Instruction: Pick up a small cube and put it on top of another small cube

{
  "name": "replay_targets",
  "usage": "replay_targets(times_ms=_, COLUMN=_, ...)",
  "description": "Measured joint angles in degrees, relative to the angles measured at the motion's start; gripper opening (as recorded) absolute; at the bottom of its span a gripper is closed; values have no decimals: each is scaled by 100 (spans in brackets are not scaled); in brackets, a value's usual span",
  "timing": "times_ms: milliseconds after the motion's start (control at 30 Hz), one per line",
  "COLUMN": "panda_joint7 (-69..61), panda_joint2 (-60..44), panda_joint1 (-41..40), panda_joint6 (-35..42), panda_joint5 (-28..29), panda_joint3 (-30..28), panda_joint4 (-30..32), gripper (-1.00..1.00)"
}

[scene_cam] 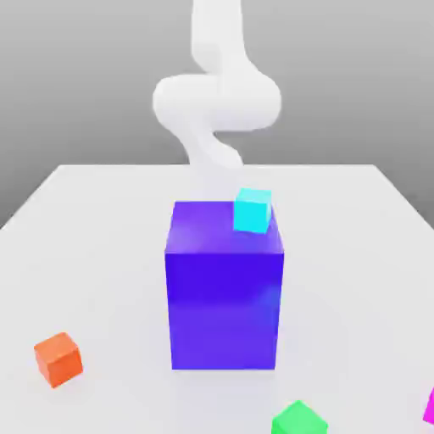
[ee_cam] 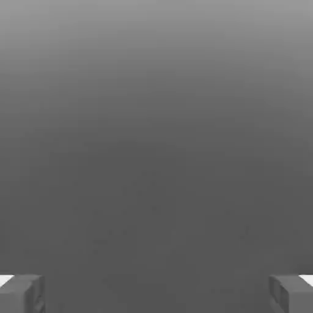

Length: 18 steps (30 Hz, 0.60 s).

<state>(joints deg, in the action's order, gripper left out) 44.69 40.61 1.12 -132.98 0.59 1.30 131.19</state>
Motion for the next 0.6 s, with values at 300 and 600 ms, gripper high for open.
replay_targets(times_ms=300, panda_joint7=-390, panda_joint2=-1899, panda_joint1=386, panda_joint6=-440, panda_joint5=251, panda_joint3=518, panda_joint4=-213, gripper=0)
replay_targets(times_ms=600, panda_joint7=-676, panda_joint2=-3773, panda_joint1=844, panda_joint6=-867, panda_joint5=633, panda_joint3=1017, panda_joint4=-423, gripper=0)
